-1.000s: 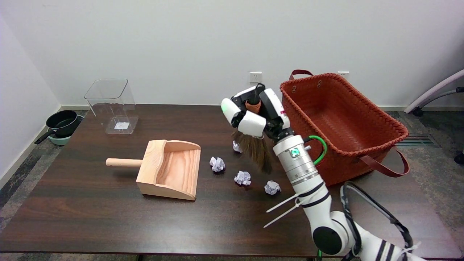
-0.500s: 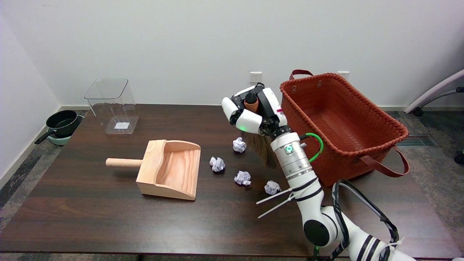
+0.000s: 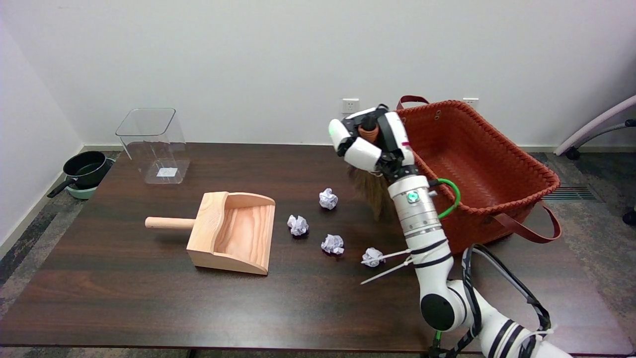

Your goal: Sweep the paper ball into the dustpan.

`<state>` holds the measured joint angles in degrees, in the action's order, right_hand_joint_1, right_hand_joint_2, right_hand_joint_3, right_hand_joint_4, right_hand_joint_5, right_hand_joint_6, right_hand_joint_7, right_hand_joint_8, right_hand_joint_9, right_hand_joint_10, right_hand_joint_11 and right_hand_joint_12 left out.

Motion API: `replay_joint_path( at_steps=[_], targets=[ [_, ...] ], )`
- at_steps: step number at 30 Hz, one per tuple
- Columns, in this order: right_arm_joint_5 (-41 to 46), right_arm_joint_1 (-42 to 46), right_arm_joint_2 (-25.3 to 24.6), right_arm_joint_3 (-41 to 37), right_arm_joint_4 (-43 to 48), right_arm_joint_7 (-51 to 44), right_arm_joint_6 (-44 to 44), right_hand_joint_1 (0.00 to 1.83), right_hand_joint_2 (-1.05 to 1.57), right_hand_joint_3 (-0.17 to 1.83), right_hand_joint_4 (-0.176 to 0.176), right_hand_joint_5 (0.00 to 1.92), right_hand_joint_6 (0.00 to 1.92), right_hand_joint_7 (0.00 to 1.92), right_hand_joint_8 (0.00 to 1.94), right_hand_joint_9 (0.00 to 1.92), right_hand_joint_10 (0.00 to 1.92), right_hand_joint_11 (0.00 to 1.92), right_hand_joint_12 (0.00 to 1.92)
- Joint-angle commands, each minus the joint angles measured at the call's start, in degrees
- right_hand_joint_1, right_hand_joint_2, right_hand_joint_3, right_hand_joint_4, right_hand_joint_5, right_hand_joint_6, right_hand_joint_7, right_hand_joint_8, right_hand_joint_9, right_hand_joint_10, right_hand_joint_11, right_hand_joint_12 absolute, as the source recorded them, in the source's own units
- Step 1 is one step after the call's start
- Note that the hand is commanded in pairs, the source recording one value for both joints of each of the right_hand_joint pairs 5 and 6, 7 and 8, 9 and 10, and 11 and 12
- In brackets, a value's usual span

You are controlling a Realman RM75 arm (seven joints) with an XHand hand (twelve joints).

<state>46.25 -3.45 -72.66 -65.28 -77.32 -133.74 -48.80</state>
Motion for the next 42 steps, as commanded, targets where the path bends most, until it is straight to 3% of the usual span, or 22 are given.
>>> replay_joint_path(
  at_steps=[1,12,17,26,37,42],
  targets=[
    [5.83,6.47,1.49,-2.12,2.85,0.0,-15.25,0.94,1.33,1.08,0.0,1.92,1.92,1.92,1.92,1.92,1.92,1.92,1.92],
    [8.36,10.42,-0.14,0.1,5.17,-0.03,-22.44,0.94,1.34,1.07,0.0,1.92,1.92,1.92,1.92,1.92,1.92,1.92,1.92],
    [8.36,11.39,-1.74,5.73,4.94,-0.08,-22.74,0.92,1.36,1.07,0.0,1.92,1.92,1.92,1.92,1.92,1.92,1.92,1.92],
    [7.85,10.03,-6.09,17.03,6.73,0.0,-17.99,0.92,1.36,1.11,0.0,1.92,1.92,1.92,1.92,1.92,1.92,1.92,1.92],
    [4.17,7.12,-12.43,19.29,10.7,0.0,-11.31,0.91,1.37,1.16,0.0,1.92,1.92,1.92,1.92,1.92,1.92,1.92,1.92],
    [3.88,0.81,-15.47,21.31,14.76,0.0,-9.77,0.89,1.37,1.17,0.0,1.92,1.92,1.92,1.92,1.92,1.92,1.92,1.92]
  ],
)
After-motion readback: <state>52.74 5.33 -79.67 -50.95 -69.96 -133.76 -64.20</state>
